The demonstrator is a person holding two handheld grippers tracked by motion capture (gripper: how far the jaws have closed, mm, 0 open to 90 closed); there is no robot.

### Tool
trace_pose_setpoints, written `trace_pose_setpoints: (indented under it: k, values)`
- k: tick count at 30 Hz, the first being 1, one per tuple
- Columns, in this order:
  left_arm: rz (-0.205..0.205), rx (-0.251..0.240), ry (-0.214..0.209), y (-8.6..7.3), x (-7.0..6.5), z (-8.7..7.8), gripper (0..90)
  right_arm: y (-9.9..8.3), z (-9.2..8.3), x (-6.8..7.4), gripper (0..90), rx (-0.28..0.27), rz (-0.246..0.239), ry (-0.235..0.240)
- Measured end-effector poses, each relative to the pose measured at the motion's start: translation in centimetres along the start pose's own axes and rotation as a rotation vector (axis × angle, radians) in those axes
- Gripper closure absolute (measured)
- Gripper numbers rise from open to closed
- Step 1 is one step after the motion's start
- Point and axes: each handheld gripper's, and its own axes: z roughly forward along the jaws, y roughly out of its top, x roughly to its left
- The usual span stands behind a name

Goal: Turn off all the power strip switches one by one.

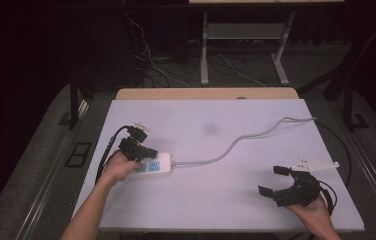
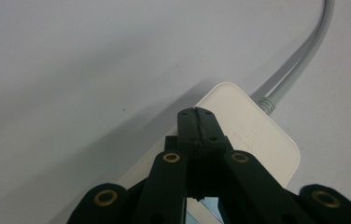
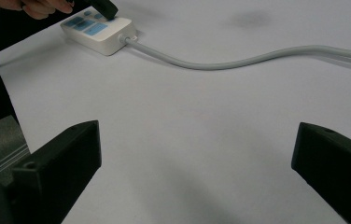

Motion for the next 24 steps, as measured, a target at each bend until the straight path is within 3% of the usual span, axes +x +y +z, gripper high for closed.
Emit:
trace_pose_setpoints:
  k: [5, 9, 14, 18, 20, 24]
  values:
    - [-0.055, -0.101, -0.027, 0.1, 0.8, -1.8, 89.4, -0.1, 0.0, -0.1, 1.3, 0.001, 0.003, -0.002]
    - [-0.067, -0.134, -0.024, -0.4, 1.2, -3.0, 89.4, 0.0, -0.1, -0.1, 1.3, -0.003, 0.003, -0.003]
    - [-0.047, -0.212, -0.029, -1.0, 1.1, -4.6, 88.6, -0.1, 0.0, -0.2, 1.3, -0.002, 0.005, -0.007]
    - [-0.008, -0.308, -0.033, -1.7, 0.3, -6.1, 77.9, -0.1, -0.1, -0.2, 1.3, -0.003, 0.007, -0.007]
    - [0.0, -0.335, -0.022, -2.0, -0.2, -6.5, 69.3, 0.0, -0.1, -0.1, 1.3, -0.006, 0.006, -0.007]
    - [0.023, -0.394, -0.024, -3.1, -1.3, -7.1, 61.8, 0.0, -0.2, 0.0, 1.3, -0.008, 0.004, -0.006]
